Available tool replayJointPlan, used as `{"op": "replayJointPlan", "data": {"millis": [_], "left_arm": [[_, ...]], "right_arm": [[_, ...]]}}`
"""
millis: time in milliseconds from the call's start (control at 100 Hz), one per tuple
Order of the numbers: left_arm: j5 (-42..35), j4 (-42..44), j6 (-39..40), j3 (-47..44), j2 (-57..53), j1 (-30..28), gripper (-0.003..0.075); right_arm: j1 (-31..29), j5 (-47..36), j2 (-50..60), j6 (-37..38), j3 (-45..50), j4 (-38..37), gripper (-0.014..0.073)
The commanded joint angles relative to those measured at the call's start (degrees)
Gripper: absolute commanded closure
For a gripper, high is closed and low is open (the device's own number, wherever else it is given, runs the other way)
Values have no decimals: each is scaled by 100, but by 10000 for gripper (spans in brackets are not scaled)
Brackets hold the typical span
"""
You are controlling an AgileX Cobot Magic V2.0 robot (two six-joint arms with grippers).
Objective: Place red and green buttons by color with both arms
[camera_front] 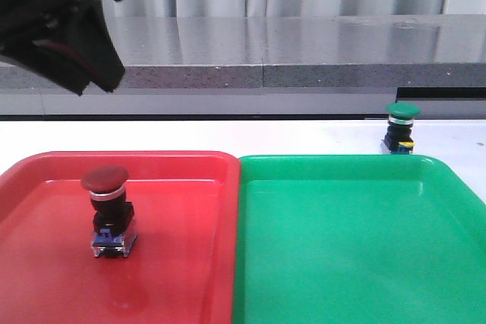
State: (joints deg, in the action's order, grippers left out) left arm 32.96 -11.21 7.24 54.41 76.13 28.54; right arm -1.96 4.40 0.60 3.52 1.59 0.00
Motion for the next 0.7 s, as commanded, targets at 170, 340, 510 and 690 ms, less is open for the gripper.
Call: {"op": "replayJointPlan", "data": {"millis": [170,340,510,690], "left_arm": [[-903,112,6,-430,-1046,54,741],[-1142,262,6,-985,-1713,54,741],[-1709,262,6,-1612,-2544,54,741],[-1935,304,6,-2329,-3551,22,741]], "right_arm": [[4,-440,130,-35,-108,-46,638],[4,-440,130,-35,-108,-46,638],[4,-440,130,-35,-108,-46,638],[4,-440,130,-35,-108,-46,638]]}}
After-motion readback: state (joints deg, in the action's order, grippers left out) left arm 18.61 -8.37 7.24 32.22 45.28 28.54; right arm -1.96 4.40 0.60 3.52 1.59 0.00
